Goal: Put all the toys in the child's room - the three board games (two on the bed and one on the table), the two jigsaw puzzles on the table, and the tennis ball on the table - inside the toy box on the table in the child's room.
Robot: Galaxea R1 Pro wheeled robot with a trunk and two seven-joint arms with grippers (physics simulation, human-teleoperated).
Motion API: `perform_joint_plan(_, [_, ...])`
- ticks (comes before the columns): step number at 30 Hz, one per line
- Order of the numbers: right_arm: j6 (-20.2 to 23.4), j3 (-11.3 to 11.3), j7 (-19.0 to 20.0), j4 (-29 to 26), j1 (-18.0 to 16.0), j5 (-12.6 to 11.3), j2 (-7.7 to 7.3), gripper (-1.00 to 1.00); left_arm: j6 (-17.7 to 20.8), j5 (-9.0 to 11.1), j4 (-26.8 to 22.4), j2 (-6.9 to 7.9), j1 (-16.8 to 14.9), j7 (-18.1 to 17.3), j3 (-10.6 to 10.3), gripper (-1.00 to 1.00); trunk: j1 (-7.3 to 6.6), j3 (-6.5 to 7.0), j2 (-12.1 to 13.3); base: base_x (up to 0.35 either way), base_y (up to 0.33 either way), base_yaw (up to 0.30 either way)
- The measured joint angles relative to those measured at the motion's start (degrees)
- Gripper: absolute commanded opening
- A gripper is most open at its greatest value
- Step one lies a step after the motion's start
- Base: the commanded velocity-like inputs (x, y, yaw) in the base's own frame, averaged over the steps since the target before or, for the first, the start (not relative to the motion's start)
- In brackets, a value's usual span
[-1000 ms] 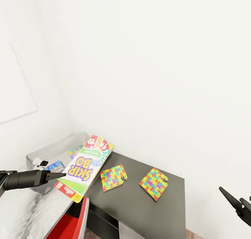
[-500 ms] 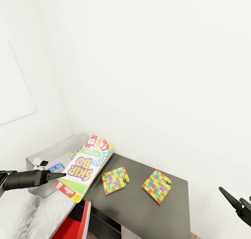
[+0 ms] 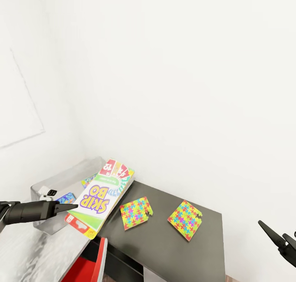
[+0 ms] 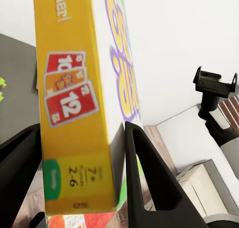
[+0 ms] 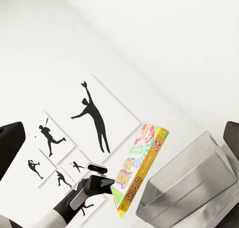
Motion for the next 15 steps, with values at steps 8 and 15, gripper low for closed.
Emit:
perform_joint_plan(8, [0.07,-0.07,0.00,0.00,0.00,-0.01,0.00,1.00,-0.22,-0.61,1.87,-0.11,-0.38,0.01,0.19,-1.00,0.00,0.00,0.00,0.000,0.000,0.000])
perform_joint_plan(15, [0.09,-0.05,0.08,0.00,0.00,-0.01,0.00,1.00,0.13,-4.97,5.72,0.19,-5.03,1.08,0.20,-1.00,0.00,0.01,0.00,0.000,0.000,0.000])
